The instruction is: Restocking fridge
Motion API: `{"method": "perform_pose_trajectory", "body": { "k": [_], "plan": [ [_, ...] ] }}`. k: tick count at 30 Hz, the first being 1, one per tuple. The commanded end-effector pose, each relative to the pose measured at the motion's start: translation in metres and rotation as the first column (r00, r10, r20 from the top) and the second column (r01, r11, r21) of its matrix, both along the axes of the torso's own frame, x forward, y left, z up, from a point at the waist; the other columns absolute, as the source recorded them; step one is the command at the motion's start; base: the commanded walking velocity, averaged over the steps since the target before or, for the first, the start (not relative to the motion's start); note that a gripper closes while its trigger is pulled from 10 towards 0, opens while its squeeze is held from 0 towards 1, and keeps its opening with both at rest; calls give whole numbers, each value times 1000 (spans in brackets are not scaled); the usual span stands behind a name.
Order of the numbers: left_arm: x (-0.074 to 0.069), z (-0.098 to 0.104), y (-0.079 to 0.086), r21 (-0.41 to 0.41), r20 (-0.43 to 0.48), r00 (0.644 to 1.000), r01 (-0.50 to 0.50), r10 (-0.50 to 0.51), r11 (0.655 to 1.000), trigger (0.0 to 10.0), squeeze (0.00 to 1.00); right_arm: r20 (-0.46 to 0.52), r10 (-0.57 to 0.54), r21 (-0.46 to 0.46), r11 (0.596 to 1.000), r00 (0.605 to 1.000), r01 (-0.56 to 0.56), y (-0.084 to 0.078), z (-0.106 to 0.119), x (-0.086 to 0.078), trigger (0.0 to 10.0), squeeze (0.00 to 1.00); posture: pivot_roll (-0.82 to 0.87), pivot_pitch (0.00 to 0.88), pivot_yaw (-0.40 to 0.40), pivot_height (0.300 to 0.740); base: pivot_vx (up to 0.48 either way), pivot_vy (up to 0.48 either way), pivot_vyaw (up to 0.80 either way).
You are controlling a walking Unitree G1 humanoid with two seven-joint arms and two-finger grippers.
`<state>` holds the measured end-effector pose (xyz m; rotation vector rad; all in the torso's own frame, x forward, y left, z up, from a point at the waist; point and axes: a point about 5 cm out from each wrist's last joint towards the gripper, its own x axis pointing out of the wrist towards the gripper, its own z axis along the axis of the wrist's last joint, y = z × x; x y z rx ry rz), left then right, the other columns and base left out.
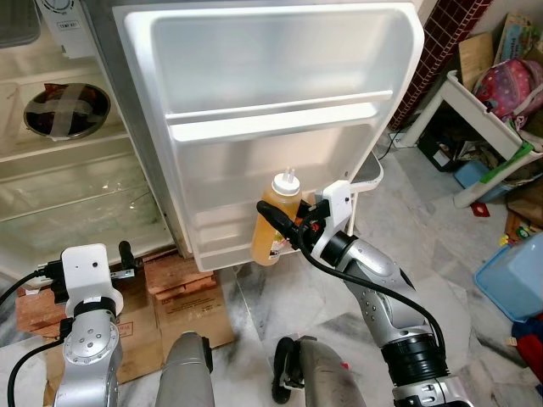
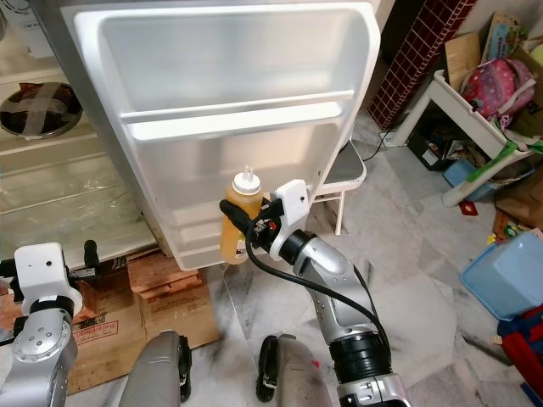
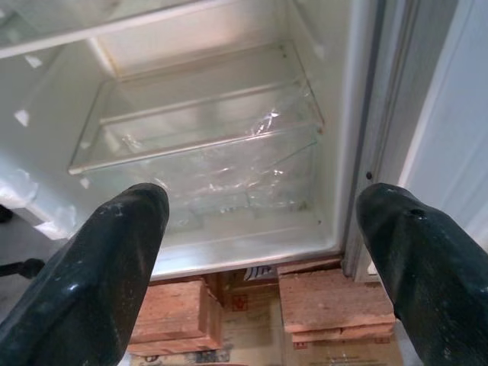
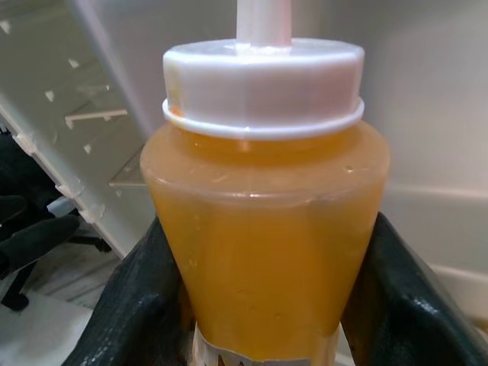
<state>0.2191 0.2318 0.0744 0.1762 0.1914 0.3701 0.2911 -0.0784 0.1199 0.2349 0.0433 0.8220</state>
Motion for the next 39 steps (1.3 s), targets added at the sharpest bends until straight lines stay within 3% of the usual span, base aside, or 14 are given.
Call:
{"method": "perform_pose_trajectory", "body": {
  "k": [1, 9, 15, 27, 39],
  "plan": [
    [-2, -4, -1, 1, -23, 1000, -1, 1, 1000, 10000, 0, 14, 24, 0, 1000, 1000, -24, 3, 2, -2, 10000, 0, 115, 203, -83, 645, 0, 0, 0],
    [1, -3, -5, 40, -15, 1000, 25, -24, 999, 10000, 0, 25, 54, -9, 999, 998, -53, 8, 4, 1, 10000, 0, 112, 196, -87, 595, 0, 0, 0],
    [4, -4, -4, 18, -15, 1000, 6, -6, 1000, 10000, 0, 31, 50, -20, 999, 998, -49, 8, 4, 4, 10000, 0, 107, 189, -91, 565, 0, 0, 0],
    [8, -3, 7, 50, -23, 999, -23, 24, 998, 10000, 0, 75, 40, -55, 998, 996, -36, 10, 7, 7, 10000, 0, 101, 180, -94, 565, 0, 0, 0],
    [12, -1, 5, 51, 3, 1000, -14, 14, 999, 10000, 0, 134, 80, -56, 996, 988, -73, 20, 12, 6, 10000, 0, 106, 177, -96, 565, 44, 0, 134]
  ]
}}
